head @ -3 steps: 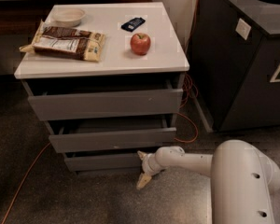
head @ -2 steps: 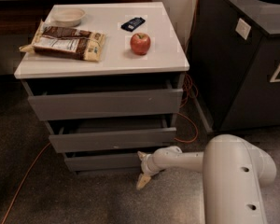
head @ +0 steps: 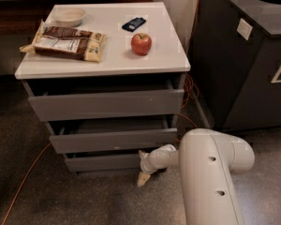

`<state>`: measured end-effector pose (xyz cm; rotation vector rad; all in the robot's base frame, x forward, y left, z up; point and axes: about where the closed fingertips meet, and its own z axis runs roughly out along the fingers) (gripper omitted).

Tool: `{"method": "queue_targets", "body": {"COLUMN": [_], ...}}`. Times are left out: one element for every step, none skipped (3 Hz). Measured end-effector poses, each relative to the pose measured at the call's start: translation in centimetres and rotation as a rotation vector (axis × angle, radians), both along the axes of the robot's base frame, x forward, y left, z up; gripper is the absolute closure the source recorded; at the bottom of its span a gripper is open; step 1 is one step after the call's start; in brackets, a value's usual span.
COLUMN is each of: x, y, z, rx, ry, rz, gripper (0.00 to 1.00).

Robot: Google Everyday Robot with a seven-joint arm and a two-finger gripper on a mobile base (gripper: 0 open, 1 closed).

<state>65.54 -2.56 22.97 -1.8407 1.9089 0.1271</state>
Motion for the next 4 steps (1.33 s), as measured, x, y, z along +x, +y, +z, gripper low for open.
{"method": "queue_targets", "body": {"x": [1.1, 2.2, 3.6, 5.7], "y": [-0.3, -0.3, -0.2, -0.9], "z": [-1.5, -2.0, -3.0, -4.2], "rx": [0.087, 0.130, 0.140, 0.132], "ry": [-0.019, -0.040, -0.041, -0.046], "rz": [-0.001, 0.031, 0.059, 0.062], "gripper": [0.00, 0.00, 0.00, 0.02]}}
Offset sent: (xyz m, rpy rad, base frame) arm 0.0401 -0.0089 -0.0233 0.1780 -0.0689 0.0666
